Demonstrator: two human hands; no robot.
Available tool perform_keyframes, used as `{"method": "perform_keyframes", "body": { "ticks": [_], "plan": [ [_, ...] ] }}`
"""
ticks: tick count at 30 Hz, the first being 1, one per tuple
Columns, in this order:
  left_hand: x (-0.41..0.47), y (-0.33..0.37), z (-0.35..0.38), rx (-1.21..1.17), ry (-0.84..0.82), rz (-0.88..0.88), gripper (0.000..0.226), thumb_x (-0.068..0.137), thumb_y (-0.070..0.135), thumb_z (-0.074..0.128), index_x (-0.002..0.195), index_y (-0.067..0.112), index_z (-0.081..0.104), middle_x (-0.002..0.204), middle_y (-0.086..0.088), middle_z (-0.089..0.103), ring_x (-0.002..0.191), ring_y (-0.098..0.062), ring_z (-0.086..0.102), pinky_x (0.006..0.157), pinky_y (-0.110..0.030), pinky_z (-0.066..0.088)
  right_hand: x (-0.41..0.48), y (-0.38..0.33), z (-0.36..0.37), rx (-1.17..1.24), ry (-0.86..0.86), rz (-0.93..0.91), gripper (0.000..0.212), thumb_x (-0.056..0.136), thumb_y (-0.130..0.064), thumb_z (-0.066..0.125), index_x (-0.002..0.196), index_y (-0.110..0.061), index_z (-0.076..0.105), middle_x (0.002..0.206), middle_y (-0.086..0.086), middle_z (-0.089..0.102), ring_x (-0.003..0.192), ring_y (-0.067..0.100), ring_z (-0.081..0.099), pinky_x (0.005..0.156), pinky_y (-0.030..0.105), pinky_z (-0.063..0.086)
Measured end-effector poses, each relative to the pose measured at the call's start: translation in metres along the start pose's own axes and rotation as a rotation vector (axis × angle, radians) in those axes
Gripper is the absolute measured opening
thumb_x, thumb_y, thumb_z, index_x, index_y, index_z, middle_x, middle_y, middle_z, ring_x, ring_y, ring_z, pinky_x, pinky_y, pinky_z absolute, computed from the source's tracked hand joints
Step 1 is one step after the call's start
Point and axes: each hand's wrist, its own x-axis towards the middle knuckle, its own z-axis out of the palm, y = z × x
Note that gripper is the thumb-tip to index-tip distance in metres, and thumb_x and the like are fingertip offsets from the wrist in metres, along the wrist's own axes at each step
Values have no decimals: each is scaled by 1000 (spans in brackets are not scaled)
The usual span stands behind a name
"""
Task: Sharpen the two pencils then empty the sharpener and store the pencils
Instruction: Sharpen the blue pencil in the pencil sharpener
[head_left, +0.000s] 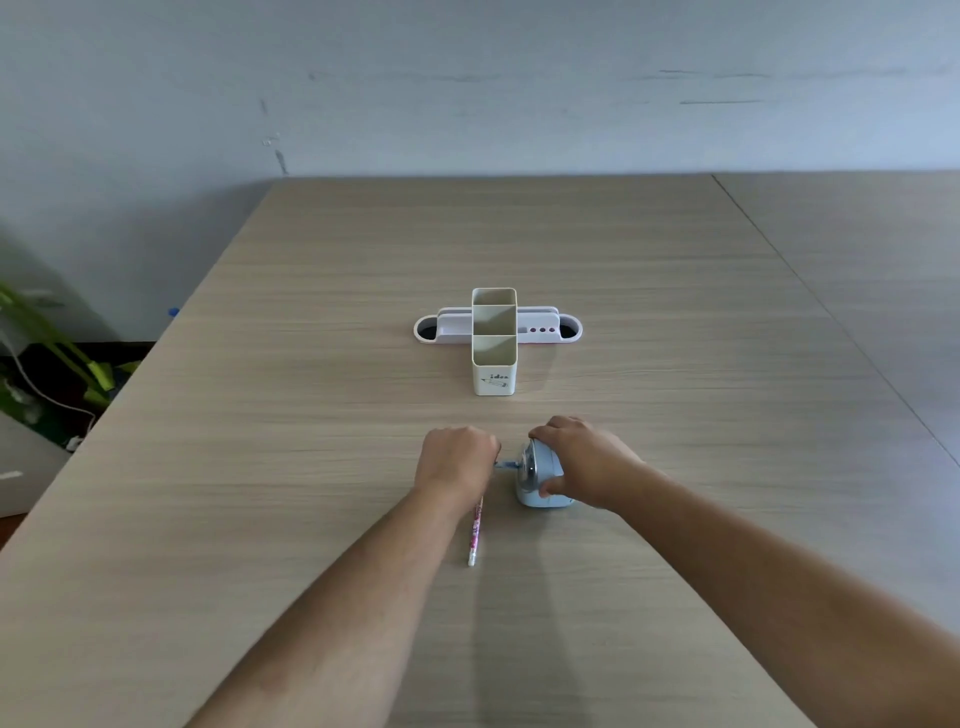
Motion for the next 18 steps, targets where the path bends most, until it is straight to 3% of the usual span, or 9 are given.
{"method": "perform_keyframes", "body": {
  "ticks": [3, 6, 10, 14, 18],
  "plan": [
    [-8, -25, 1, 31, -53, -95, 19, 83, 5, 59, 97, 13, 69, 99, -8, 73, 94, -31, 68, 71, -30, 47, 0, 0, -1, -11, 0, 20, 71, 72, -33, 76, 134, -16, 44, 130, 5, 52, 123, 24, 47, 97, 38, 45],
    [-21, -67, 6, -20, -72, -274, 15, 86, 14, 62, 98, 17, 71, 99, -6, 73, 94, -29, 68, 72, -29, 49, -2, 5, -3, 13, -1, 35, 73, 71, -33, 77, 134, -17, 44, 129, 4, 53, 121, 23, 48, 97, 37, 44],
    [-33, -71, 10, -307, -46, -380, 14, 83, 25, 72, 96, 20, 75, 102, -5, 69, 97, -28, 65, 72, -30, 48, -3, 4, -4, 18, -6, 45, 75, 69, -32, 78, 134, -18, 44, 129, 3, 53, 120, 23, 48, 97, 36, 43],
    [-36, -53, 19, -618, -117, -480, 18, 77, 21, 79, 90, 9, 76, 82, -9, 70, 82, -27, 66, 63, -27, 43, -3, 2, -5, 24, -12, 53, 75, 69, -32, 78, 134, -18, 45, 128, 4, 54, 120, 23, 49, 97, 37, 43],
    [-43, -44, 32, -793, -124, -540, 22, 70, 12, 84, 87, 2, 74, 94, -11, 74, 89, -26, 69, 69, -27, 47, -2, 1, -3, 26, -4, 54, 74, 69, -31, 78, 134, -17, 45, 127, 4, 54, 119, 24, 49, 96, 37, 43]
  ]
}}
